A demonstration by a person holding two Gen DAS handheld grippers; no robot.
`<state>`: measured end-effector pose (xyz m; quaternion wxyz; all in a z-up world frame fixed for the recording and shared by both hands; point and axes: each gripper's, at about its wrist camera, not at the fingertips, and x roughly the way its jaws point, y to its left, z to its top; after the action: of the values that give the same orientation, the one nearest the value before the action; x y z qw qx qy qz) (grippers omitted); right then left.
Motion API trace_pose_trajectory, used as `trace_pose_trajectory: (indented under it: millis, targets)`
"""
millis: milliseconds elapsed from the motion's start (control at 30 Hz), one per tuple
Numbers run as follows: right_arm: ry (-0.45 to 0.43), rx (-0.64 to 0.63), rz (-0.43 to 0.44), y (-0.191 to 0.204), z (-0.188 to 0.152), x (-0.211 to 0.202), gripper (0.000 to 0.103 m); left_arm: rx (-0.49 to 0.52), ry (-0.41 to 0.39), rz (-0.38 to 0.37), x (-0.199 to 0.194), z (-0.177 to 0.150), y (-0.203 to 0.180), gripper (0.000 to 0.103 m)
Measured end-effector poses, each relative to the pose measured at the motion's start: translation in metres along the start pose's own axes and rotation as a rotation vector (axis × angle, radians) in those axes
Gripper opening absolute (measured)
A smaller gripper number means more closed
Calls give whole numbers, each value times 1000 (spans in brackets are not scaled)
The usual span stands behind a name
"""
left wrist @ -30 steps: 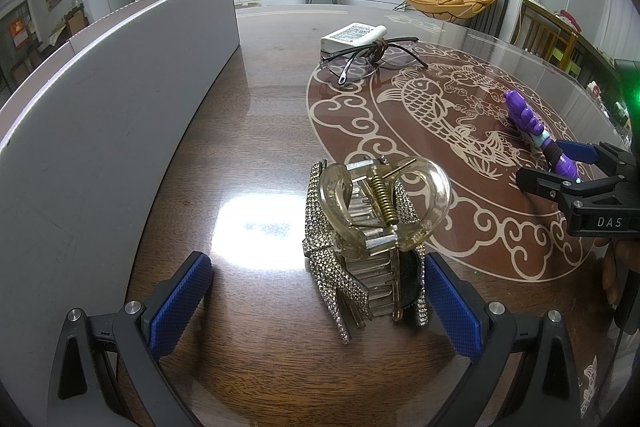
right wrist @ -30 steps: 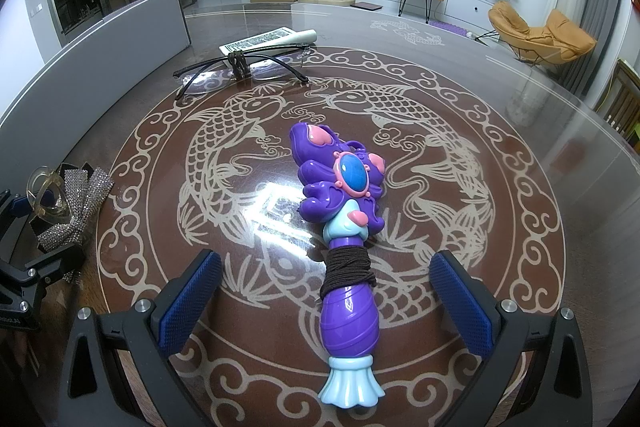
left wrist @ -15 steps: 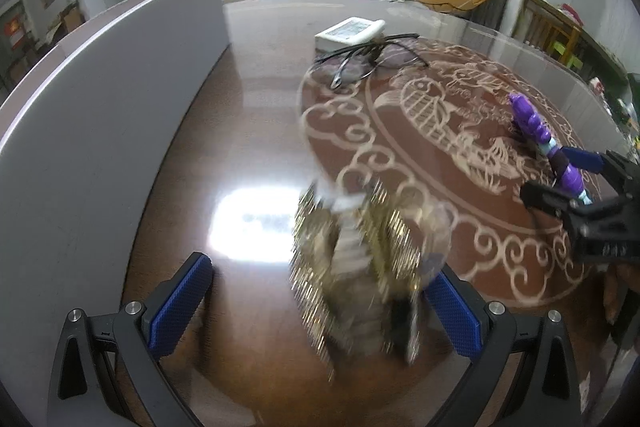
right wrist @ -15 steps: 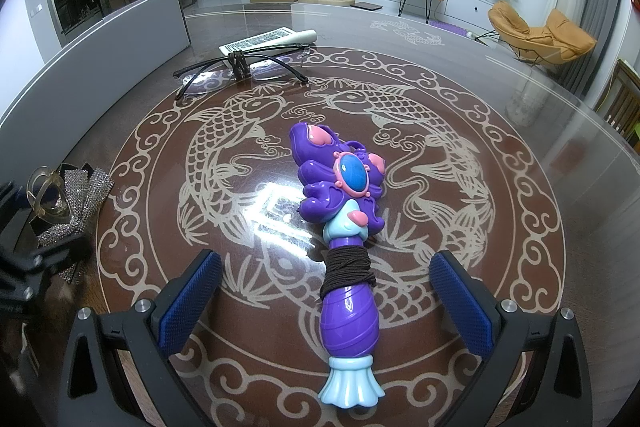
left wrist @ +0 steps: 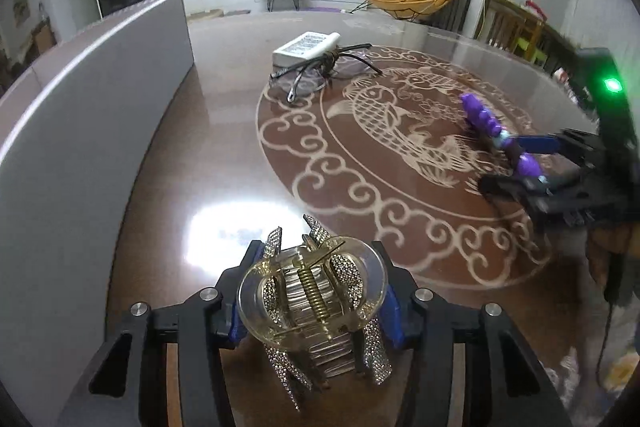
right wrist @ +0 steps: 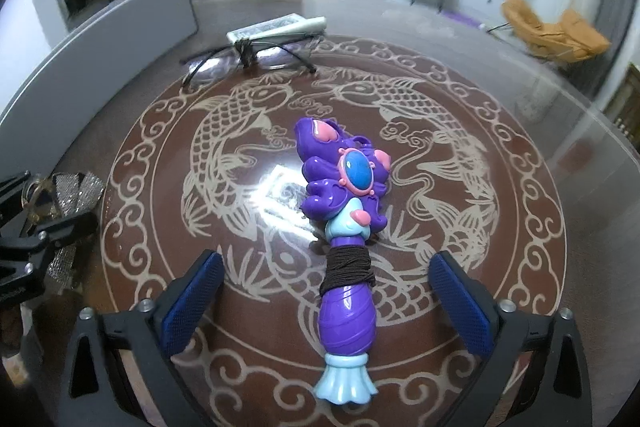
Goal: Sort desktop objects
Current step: 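Grasp the gold sequined ornament with the left tool while the right tool regrasps the mermaid toy, then carry the ornament and mermaid toy into the cardboard bin and open both tools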
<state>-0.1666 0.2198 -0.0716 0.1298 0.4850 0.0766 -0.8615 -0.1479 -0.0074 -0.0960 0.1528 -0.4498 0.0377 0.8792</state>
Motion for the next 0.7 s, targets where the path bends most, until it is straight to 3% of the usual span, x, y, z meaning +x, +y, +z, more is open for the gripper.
trace_pose_trajectory:
  millis: [33,67,167,267,467,567,700]
  targets:
    - [-3,-11,5,-1,4,-2,58,-2,-1,-7,-2,-2,0,51]
    - [5,-9,5,-2,8,-4,20,4,0,-15,-3,-4,-2,51]
    - [67,53,40,-8,16,-6,21,8,2,-52,-9,-7,-6,51]
    - [68,71,26,-1,9,-23,21,-18,-30,-113,-29,-8,-5,51]
    - [42,157,106,30,-2,-82,21,-112,-133,-255,-106,-8,15,51]
    - [-19,145,188,69,17,-116,21,-101,-215,-249,-159,-2,38,51]
    - [-114,69,352,156,64,-144,21,-130,-273,-140,-210,0,98,51]
